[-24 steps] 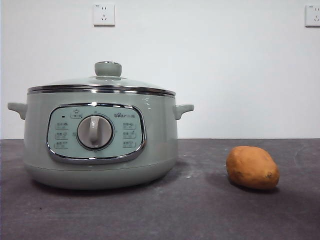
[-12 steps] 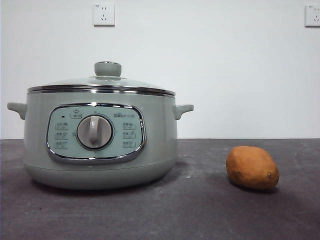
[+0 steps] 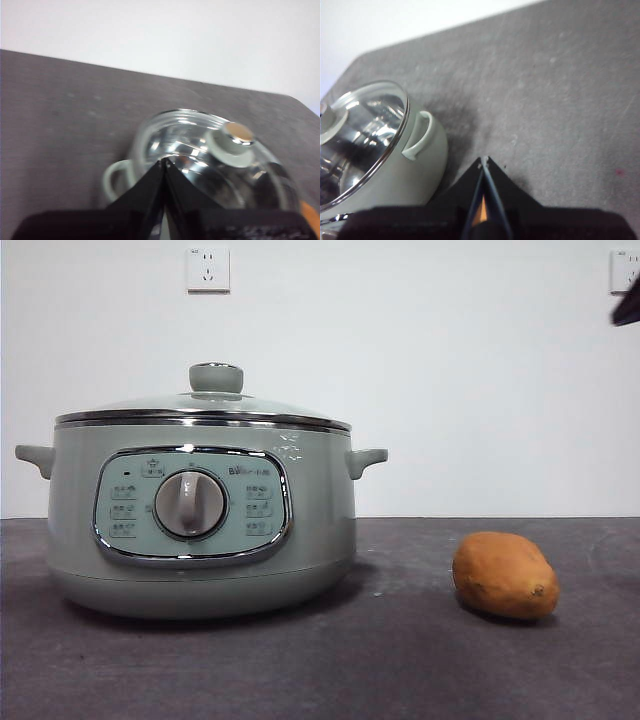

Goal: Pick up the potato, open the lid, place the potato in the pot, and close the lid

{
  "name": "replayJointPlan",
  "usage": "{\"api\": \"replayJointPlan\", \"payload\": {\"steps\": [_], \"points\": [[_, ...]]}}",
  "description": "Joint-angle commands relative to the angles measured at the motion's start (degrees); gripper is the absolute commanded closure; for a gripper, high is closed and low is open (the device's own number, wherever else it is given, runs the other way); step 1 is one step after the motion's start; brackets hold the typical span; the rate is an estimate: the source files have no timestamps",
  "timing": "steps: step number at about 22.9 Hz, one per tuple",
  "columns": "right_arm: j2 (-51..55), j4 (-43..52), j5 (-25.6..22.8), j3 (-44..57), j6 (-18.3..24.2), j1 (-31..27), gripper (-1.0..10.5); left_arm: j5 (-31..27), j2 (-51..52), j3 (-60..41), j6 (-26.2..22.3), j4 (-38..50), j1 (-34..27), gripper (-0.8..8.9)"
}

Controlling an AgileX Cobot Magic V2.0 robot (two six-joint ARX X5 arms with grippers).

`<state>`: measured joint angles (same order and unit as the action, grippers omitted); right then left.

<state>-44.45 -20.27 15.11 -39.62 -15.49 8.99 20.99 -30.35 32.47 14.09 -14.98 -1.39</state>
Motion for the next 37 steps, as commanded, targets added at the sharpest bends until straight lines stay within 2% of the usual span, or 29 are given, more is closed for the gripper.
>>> {"api": "replayJointPlan", "payload": {"steps": [1,7,9,10,11,12,13,14,15,16,19,23,27,31,37], "points": [[-5.4,-2.5,1.5,-4.8,2.5,0.1,9.5,4.5,-4.7,3.0,-0.8,-0.6,-0.2,8.19],[-13.9,-9.7,1.6,-12.6,6.7,0.1,9.5,13.6,-14.1,8.9,-1.4,-3.8,-0.2,8.18],[-15.8,-12.2,1.6,-14.3,7.6,0.1,9.5,15.0,-16.4,10.5,-3.3,-5.4,0.1,8.11],[-16.0,-12.4,1.6,-14.5,7.6,0.1,9.4,15.0,-16.8,11.0,-3.6,-5.6,0.4,7.72],[-16.0,-12.4,1.6,-14.5,7.7,0.1,9.0,14.9,-16.8,11.1,-3.6,-5.5,0.6,6.66],[-16.0,-12.4,1.5,-14.5,7.6,0.1,7.9,14.6,-16.8,11.1,-3.6,-5.2,0.7,5.64],[-16.0,-12.4,1.5,-14.5,7.6,0.1,6.4,14.4,-16.8,11.1,-3.6,-5.2,0.7,5.18],[-16.0,-12.4,1.5,-14.5,7.6,0.1,5.1,13.5,-16.8,11.1,-3.5,-5.2,0.7,5.15],[-16.0,-12.4,1.5,-14.5,7.6,0.1,4.0,12.9,-16.8,11.1,-3.3,-5.2,0.7,4.89],[-16.0,-12.4,1.5,-14.5,7.6,0.1,3.7,12.1,-16.8,11.1,-3.1,-5.2,0.7,4.88],[-16.0,-12.4,1.5,-14.5,7.6,1.1,3.8,10.7,-16.8,12.0,-2.7,-5.2,0.7,4.88],[-18.3,-14.7,0.4,-16.8,7.1,6.3,3.8,10.6,-16.8,15.5,-2.7,-5.2,0.8,4.58],[-26.7,-21.7,-7.0,-22.0,4.7,12.0,3.8,10.6,-16.8,18.1,-2.7,-5.3,1.6,4.58],[-36.0,-21.8,-8.2,-23.0,1.7,14.1,3.8,10.6,-16.8,18.7,-2.7,-6.1,3.4,4.59],[-49.0,-17.8,-8.1,-23.0,0.5,14.1,3.8,10.3,-16.8,18.7,-2.8,-6.8,4.9,4.59]]}}
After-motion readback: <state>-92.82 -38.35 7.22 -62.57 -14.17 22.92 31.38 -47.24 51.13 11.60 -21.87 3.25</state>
